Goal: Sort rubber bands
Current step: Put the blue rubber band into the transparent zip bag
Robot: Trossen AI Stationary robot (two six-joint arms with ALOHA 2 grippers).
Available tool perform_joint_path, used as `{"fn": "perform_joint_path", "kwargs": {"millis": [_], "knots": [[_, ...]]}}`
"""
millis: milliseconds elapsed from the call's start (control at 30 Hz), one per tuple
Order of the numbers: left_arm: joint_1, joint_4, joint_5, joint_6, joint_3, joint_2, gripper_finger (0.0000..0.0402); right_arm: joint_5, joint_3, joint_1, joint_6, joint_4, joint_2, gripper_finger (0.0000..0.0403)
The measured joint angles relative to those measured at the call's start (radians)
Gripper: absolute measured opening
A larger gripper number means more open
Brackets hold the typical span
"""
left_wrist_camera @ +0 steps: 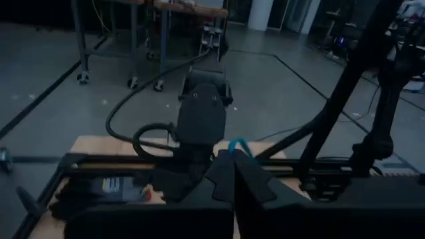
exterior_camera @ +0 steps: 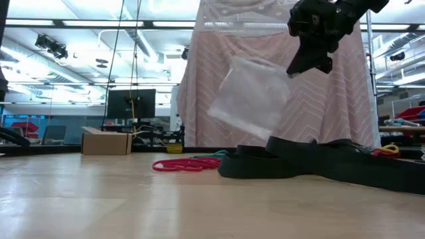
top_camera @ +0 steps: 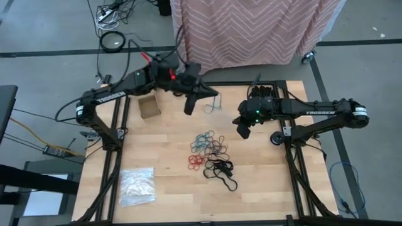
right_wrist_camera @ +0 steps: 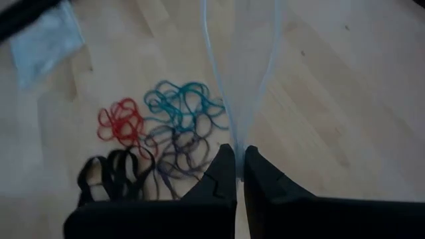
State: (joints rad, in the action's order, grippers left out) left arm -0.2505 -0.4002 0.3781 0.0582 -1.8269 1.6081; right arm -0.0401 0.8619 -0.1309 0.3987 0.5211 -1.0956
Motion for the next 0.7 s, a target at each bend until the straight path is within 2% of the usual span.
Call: {"fn": "perform_joint_path", "kwargs": {"millis": [700], "knots": [[-0.015,-0.087,0.030,-0.072,0.001,0.169,0.0000,0.018,0.000,0.037,0.002,-0.008,-0.032,0.0000]]}}
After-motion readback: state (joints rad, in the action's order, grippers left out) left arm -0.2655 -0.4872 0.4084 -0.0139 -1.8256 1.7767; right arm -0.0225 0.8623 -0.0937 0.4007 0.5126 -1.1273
